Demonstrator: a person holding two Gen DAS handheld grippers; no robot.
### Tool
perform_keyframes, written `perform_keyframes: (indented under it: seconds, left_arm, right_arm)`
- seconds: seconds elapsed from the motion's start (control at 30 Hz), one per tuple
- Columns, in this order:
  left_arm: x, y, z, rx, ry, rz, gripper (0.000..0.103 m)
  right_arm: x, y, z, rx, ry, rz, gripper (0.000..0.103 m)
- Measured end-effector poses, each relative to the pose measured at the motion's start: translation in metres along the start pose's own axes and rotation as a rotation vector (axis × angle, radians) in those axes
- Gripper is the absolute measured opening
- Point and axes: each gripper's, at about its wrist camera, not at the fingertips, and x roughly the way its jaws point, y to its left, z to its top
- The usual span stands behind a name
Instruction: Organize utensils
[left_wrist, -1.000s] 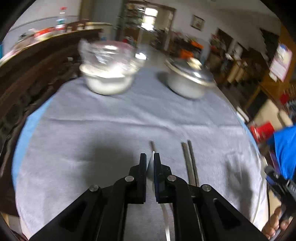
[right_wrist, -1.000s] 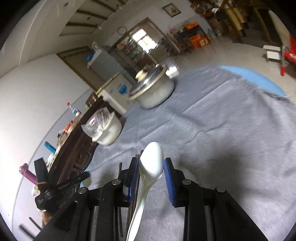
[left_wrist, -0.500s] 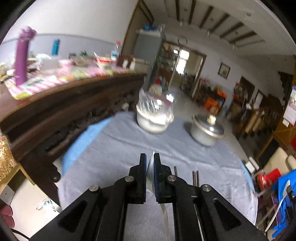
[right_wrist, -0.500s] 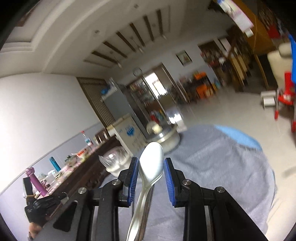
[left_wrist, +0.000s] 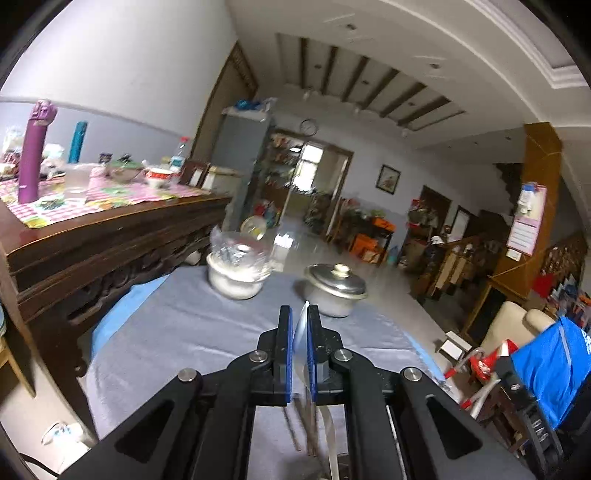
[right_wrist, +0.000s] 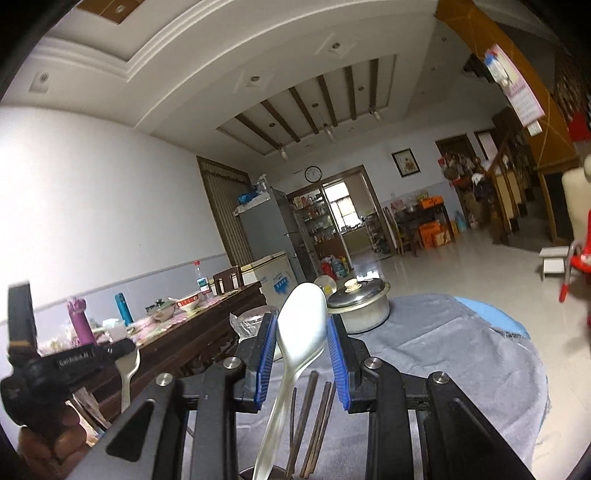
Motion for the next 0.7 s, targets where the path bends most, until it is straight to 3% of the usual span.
perform_keyframes:
  seconds: [0.23, 0.7]
  left_arm:
    - [-0.003, -0.011, -0.019, 0.002, -0.167, -0.081, 0.007]
    - [0.021, -0.020, -0.050, 0.025, -0.144, -0.100, 0.007]
  right_arm:
    - [0.009, 0.019, -0.033, -0.080, -0.015, -0.023, 0.030]
    - [0.013, 0.012, -0.056, -0.089, -0.004, -0.061, 0.031]
